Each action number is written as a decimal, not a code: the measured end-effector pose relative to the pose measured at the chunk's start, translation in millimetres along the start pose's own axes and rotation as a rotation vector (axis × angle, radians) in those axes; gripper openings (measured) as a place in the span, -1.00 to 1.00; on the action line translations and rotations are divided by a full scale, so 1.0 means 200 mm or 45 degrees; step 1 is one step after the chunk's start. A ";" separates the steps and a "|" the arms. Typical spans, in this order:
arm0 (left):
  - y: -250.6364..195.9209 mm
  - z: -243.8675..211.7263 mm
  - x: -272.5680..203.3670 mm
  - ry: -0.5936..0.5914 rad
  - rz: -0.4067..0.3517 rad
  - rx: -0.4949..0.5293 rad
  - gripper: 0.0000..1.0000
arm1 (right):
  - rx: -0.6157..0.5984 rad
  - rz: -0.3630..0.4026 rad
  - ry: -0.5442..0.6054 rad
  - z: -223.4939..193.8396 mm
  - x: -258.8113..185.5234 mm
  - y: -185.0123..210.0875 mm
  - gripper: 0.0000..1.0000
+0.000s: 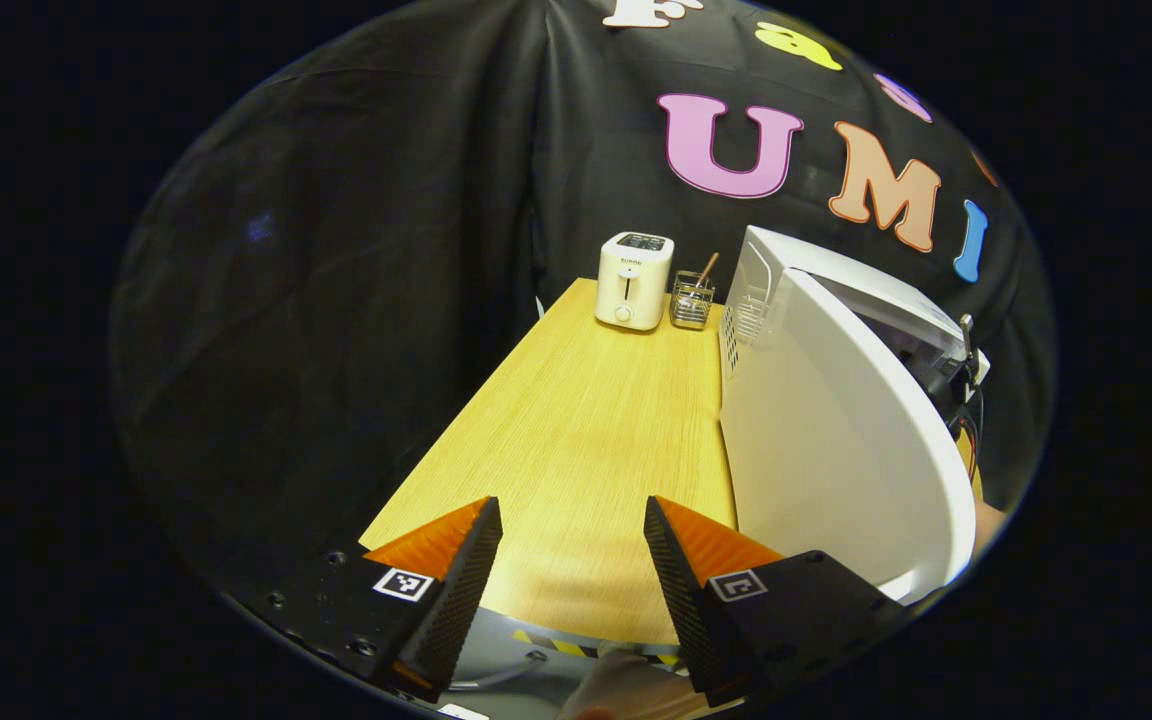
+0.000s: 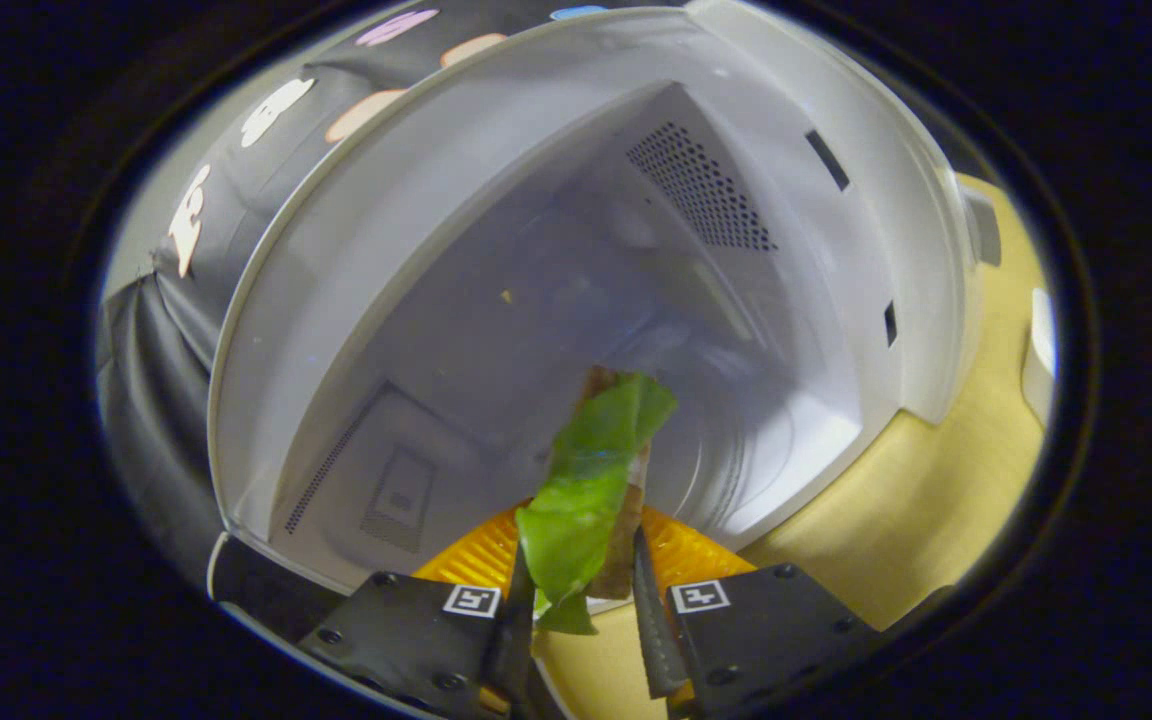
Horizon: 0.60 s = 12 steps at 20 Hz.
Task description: Open the microwave oven with the left hand, put the food in, and close the microwave oven.
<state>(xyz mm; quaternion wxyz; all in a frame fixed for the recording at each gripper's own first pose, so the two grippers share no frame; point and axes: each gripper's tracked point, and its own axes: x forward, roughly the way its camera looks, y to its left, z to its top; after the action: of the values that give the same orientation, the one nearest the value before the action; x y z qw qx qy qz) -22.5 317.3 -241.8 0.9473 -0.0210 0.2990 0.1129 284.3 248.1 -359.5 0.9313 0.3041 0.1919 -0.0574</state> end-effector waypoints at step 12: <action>-0.02 -0.03 -0.01 0.003 -0.021 -0.031 0.70 | -0.287 -0.071 -0.147 0.24 -0.12 -0.05 0.99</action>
<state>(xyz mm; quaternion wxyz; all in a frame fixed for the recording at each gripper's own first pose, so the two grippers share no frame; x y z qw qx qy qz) -27.0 313.2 -245.2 0.9475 -0.0353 0.2986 0.1088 276.2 211.4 -320.2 0.9672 0.1881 0.1517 -0.0787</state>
